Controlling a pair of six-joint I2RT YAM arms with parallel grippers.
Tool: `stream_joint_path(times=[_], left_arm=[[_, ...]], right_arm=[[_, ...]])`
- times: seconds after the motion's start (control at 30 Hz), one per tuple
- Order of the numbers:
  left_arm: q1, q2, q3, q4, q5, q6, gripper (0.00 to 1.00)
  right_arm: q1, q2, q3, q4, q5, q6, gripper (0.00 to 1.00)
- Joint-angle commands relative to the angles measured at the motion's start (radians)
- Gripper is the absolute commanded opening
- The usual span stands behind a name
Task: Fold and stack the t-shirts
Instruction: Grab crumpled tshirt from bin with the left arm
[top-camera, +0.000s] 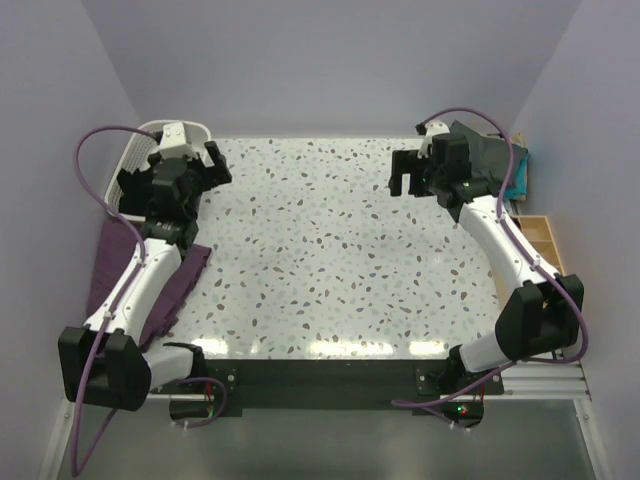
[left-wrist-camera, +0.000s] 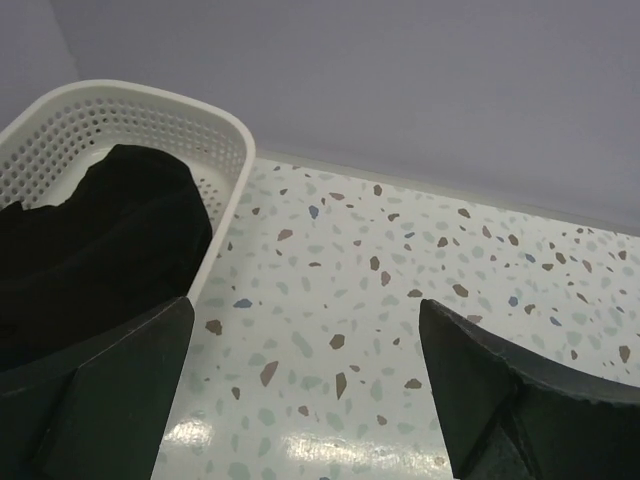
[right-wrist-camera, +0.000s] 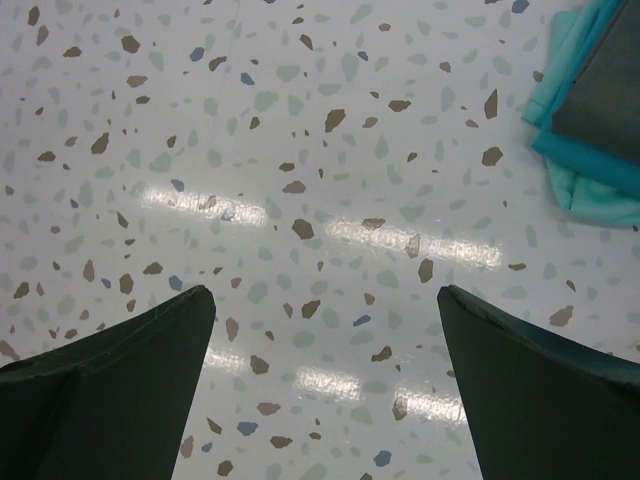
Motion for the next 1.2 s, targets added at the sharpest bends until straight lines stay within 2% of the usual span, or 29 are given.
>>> stream_joint_path(times=[0.0,0.17,0.23,0.37,0.43,0.6,0.8,0.9,0.93,0.97,1.0,1.03,1.17], left_arm=[[0.005,0.006,0.033,-0.025,-0.157,0.016,1.0],[0.011,0.098,0.068,-0.035,-0.137,0.045,1.0],[0.025,0.164,0.122,-0.105,-0.157,0.027,1.0],[0.107,0.243,0.133,-0.115,-0.211,-0.023,1.0],[0.125,0.28,0.137,-0.11,-0.217,-0.045,1.0],[0.217,0.358,0.163,-0.09,-0.163,-0.066,1.0],[0.256,0.473,0.24,-0.069,-0.194,-0.063,0.92],[0.266,0.53,0.28,-0.056,-0.177,-0.042,0.81],[0.269,0.547,0.295,-0.07,-0.167,-0.037,0.55],[0.272,0.561,0.306,-0.09,-0.166,-0.039,0.37],[0.273,0.579,0.315,-0.092,-0.165,-0.04,0.16],[0.273,0.584,0.317,-0.096,-0.151,-0.051,0.0],[0.275,0.528,0.308,-0.064,-0.038,-0.043,0.0]], right_arm=[[-0.002,0.016,0.027,-0.028,0.052,-0.001,0.99],[-0.024,-0.017,-0.032,0.01,-0.04,0.04,0.99],[-0.033,-0.022,-0.051,0.031,-0.083,0.039,0.99],[-0.039,-0.002,-0.022,-0.034,0.015,0.033,0.99],[-0.039,0.004,-0.016,-0.071,0.015,0.01,0.99],[-0.041,-0.012,-0.048,-0.052,0.035,-0.009,0.99],[-0.042,-0.001,-0.042,-0.051,0.021,-0.021,0.99],[-0.042,0.01,-0.04,-0.055,0.02,-0.023,0.99],[-0.044,0.016,-0.036,-0.058,0.02,-0.024,0.99],[-0.044,0.021,-0.032,-0.063,0.02,-0.024,0.99],[-0.044,0.028,-0.031,-0.067,0.02,-0.024,0.99],[-0.045,0.031,-0.028,-0.068,0.02,-0.026,0.99],[-0.045,0.033,-0.022,-0.071,0.012,-0.023,0.99]])
